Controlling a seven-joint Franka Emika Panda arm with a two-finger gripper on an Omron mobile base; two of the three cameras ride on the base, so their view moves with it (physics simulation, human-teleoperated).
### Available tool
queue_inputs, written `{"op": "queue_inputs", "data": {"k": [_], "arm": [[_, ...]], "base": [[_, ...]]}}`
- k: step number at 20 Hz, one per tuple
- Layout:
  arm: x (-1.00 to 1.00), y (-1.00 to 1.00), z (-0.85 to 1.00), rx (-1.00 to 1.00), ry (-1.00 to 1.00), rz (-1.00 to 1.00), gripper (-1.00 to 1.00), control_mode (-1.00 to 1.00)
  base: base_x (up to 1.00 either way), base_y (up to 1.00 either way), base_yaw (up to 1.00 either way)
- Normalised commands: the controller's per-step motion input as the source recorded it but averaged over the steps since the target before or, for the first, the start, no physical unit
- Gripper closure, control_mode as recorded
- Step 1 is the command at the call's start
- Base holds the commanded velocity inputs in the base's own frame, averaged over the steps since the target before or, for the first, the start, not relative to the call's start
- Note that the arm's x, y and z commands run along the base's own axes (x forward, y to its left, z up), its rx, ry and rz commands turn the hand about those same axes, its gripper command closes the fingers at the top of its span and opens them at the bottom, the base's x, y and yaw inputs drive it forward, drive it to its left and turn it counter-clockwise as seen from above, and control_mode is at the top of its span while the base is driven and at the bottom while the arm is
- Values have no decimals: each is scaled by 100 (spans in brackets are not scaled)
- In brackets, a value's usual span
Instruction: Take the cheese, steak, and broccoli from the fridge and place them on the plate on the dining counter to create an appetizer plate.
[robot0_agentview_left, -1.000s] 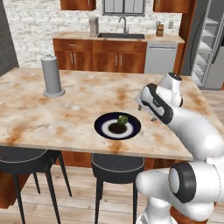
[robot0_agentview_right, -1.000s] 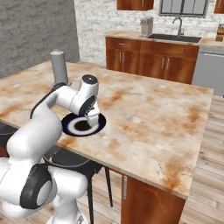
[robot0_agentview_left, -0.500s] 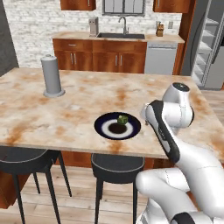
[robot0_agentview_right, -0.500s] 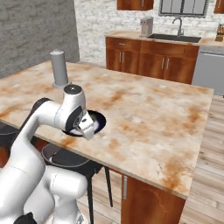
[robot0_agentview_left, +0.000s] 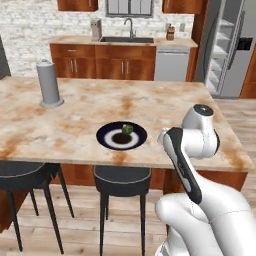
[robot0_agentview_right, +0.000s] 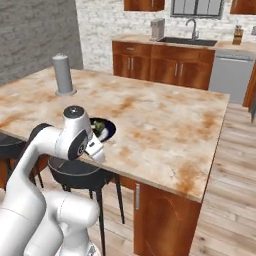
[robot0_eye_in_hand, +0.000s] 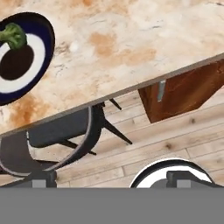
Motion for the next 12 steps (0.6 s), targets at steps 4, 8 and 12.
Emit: {"op": "queue_inputs", "data": {"k": [4,8,12], "arm": [[0,0,0,0,0,0,-100,100],[0,0,0,0,0,0,-100,100],[0,0,0,0,0,0,-100,100]], "base": [[-50,-100,-21],[-1,-100,-5],[0,-100,0]]}}
